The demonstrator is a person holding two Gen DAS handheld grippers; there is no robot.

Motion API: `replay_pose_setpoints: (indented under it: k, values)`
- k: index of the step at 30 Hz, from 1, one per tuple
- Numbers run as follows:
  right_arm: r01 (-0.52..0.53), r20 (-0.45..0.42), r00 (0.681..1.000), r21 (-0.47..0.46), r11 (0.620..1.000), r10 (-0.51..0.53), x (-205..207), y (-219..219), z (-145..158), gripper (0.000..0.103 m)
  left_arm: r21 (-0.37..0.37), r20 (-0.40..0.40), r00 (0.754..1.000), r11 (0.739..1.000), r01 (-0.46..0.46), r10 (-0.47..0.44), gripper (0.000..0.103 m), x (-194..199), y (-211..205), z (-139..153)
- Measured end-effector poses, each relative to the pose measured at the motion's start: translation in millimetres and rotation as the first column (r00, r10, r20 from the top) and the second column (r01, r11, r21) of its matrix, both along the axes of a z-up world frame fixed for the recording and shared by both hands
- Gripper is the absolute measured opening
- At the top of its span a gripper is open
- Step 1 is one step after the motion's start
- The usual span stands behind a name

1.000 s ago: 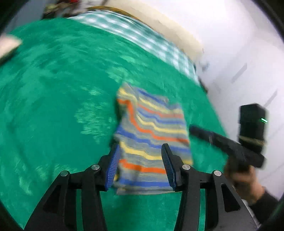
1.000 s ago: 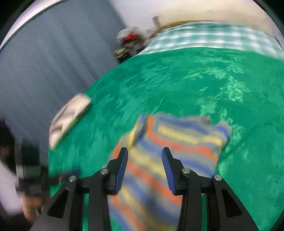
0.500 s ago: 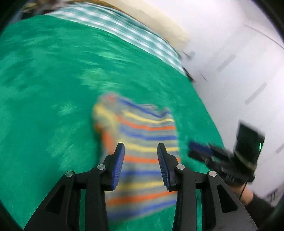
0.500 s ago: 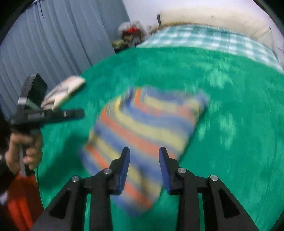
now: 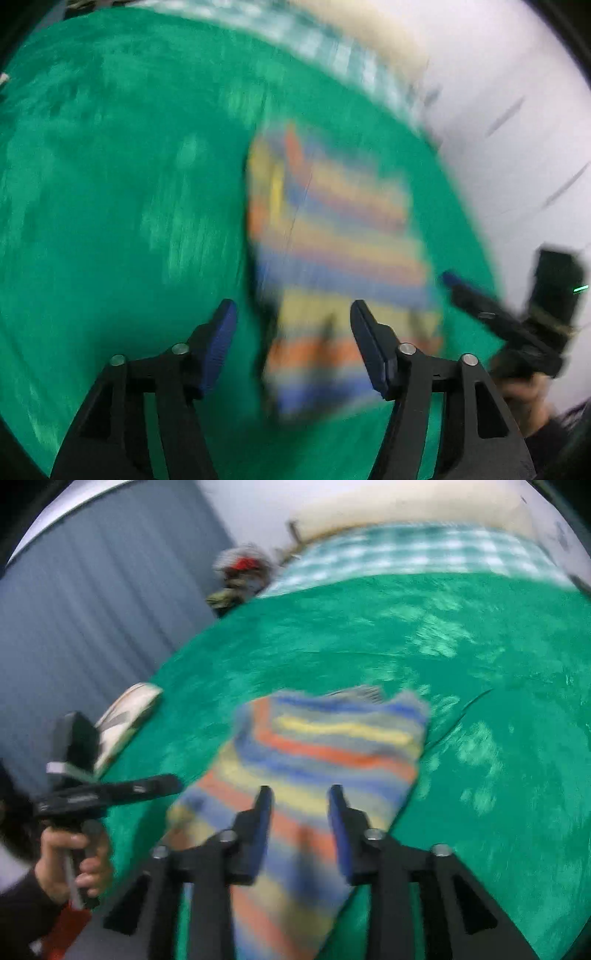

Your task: Fold small clothes

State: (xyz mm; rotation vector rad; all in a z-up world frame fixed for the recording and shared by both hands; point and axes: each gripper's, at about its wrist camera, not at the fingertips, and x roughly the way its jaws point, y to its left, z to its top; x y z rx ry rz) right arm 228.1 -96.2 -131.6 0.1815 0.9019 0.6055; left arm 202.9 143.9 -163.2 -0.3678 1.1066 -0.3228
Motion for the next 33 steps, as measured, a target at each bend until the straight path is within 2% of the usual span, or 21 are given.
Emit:
replay_pose_setpoints:
  k: [1, 3, 4, 5, 7, 9, 11, 12, 13, 14, 16, 17, 18, 19, 21, 24, 26, 29, 30, 32, 33]
  values:
    - [-0.021, -0.043, 0.999, -0.021, 1.0, 0.02, -12.3, 3.7, -14.2, 0.054, 0.063, -0.026, 0.999, 0.997, 0.041, -0.039, 0.047, -11.6, -6.0, -13.9]
    - [-0.071, -0.148, 0.988, -0.112, 0.991, 0.054, -36.3, 9.6, -45.8, 0.055, 0.118, 0.019, 0.996, 0.989, 0.084, -0.087, 0.049, -32.9, -8.4, -4.7]
    - [-0.067, -0.117, 0.992, -0.144, 0.987, 0.05, -48.3, 7.8, -46.8, 0.055, 0.117, 0.009, 0.996, 0.989, 0.092, -0.094, 0.05, -33.4, -7.9, -0.2]
    - [-0.057, -0.078, 0.996, -0.138, 0.989, 0.046, -57.3, 2.0, -37.4, 0.055, 0.096, 0.011, 0.996, 0.992, 0.087, -0.088, 0.053, -33.3, -4.9, 7.4]
    - [-0.026, -0.072, 0.997, -0.063, 0.998, 0.021, -57.8, -14.1, -18.6, 0.072, -0.01, 0.097, 0.994, 0.998, 0.054, -0.053, 0.082, -28.4, 10.9, 29.6]
    - [0.059, -0.038, 0.998, 0.028, 0.998, -0.057, -46.9, -34.4, -0.6, 0.085, -0.055, 0.165, 0.986, 0.998, -0.006, 0.015, 0.097, -12.2, 22.3, 38.2]
    - [0.139, -0.043, 0.99, 0.079, 0.987, -0.136, -17.0, -51.9, 6.2, 0.09, -0.081, 0.104, 0.993, 0.996, -0.04, 0.048, 0.096, 22.4, 25.0, 23.1]
    - [0.169, -0.065, 0.984, 0.096, 0.981, -0.163, -2.0, -56.8, 2.2, 0.09, -0.099, 0.012, 0.998, 0.994, -0.054, 0.055, 0.085, 43.9, 23.2, 5.3]
    - [0.213, -0.126, 0.972, 0.113, 0.97, -0.199, 20.6, -60.2, -9.6, 0.09, -0.109, -0.04, 0.998, 0.992, -0.059, 0.055, 0.063, 56.4, 15.9, -5.1]
    - [0.246, -0.173, 0.959, 0.127, 0.961, -0.223, 32.1, -62.1, -20.6, 0.09, -0.119, -0.092, 0.995, 0.992, -0.042, 0.031, 0.055, 68.6, 6.3, -16.3]
    - [0.303, -0.275, 0.931, 0.224, 0.926, -0.238, 51.4, -57.4, -45.9, 0.08, -0.098, -0.074, 0.996, 0.994, 0.041, -0.048, 0.019, 84.5, -18.8, -22.4]
    - [0.295, -0.311, 0.929, 0.296, 0.908, -0.2, 55.4, -50.5, -58.7, 0.07, -0.036, -0.047, 0.996, 0.996, 0.076, -0.078, 0.019, 82.6, -30.1, -20.8]
    - [0.283, -0.323, 0.927, 0.276, 0.919, -0.188, 55.5, -41.4, -64.1, 0.038, 0.026, -0.017, 0.996, 0.995, 0.092, -0.091, 0.017, 80.2, -38.0, -17.6]
    - [0.282, -0.309, 0.926, 0.184, 0.942, -0.217, 54.4, -29.9, -64.6, 0.026, 0.067, 0.007, 0.995, 0.993, 0.098, -0.098, 0.015, 74.5, -44.1, -10.4]
    - [0.261, -0.219, 0.947, 0.104, 0.96, -0.234, 46.4, -16.4, -41.0, 0.023, 0.047, 0.056, 0.994, 0.995, 0.087, -0.089, 0.014, 63.4, -42.7, 9.0]
    - [0.189, -0.029, 0.982, 0.054, 0.98, -0.188, 21.4, -4.1, 15.4, 0.023, 0.02, 0.177, 0.979, 0.995, 0.099, -0.1, 0.014, 49.2, -42.5, 53.6]
    - [0.172, 0.051, 0.983, 0.057, 0.983, -0.175, 7.8, -5.2, 46.1, 0.023, 0.024, 0.26, 0.958, 0.993, 0.119, -0.121, 0.014, 39.2, -46.1, 87.1]
    - [0.187, 0.12, 0.973, 0.088, 0.978, -0.197, 4.7, -17.2, 79.6, 0.023, -0.002, 0.311, 0.943, 0.991, 0.13, -0.123, 0.015, 38.4, -53.4, 114.2]
    - [0.2, 0.115, 0.971, 0.105, 0.974, -0.211, 7.5, -23.3, 84.1, 0.023, -0.011, 0.31, 0.943, 0.992, 0.127, -0.117, 0.021, 43.3, -58.6, 113.1]
    - [0.238, 0.084, 0.965, 0.125, 0.963, -0.249, 20.1, -29.5, 78.7, 0.028, 0.001, 0.242, 0.967, 0.996, 0.088, -0.086, 0.062, 53.7, -63.0, 92.5]
    - [0.262, 0.051, 0.962, 0.115, 0.958, -0.269, 26.1, -38.5, 67.7, 0.046, 0.051, 0.189, 0.981, 0.998, 0.027, -0.036, 0.086, 54.1, -61.0, 75.0]
